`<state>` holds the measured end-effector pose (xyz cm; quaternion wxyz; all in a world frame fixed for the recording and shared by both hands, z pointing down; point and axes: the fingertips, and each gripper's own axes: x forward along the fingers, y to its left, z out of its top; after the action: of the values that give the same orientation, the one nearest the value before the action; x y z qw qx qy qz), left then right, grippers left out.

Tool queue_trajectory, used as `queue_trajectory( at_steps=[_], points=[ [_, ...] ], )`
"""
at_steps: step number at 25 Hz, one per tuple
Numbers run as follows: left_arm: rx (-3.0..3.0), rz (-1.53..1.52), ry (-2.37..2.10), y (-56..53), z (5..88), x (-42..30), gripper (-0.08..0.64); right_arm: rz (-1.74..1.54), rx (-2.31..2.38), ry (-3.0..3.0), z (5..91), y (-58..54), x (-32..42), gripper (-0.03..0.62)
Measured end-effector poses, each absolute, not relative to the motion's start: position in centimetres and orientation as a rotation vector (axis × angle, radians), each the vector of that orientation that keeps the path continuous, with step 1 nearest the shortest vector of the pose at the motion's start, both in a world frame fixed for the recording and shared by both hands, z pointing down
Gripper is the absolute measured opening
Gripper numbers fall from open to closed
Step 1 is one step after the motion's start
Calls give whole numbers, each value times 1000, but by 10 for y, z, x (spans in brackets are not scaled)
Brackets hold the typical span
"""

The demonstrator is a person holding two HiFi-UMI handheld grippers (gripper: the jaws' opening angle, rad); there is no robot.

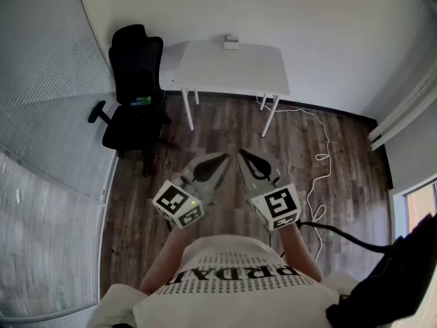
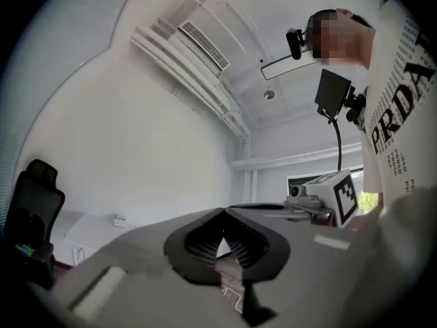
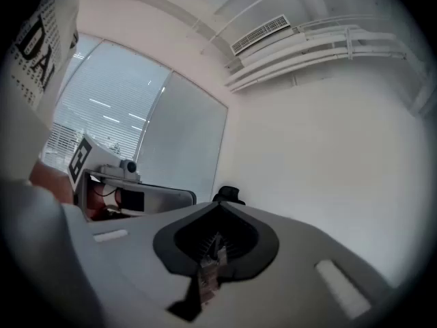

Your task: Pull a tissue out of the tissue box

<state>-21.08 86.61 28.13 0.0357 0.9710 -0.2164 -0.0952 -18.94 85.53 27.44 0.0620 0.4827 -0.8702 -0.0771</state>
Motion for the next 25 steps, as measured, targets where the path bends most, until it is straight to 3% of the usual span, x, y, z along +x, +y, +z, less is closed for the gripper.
queue_trajectory(
  at_steps=[25],
  points=[
    [2959,-263,-661,859,292,-211,-9,-172,1532,-2636,284,844,-186,8]
  ],
)
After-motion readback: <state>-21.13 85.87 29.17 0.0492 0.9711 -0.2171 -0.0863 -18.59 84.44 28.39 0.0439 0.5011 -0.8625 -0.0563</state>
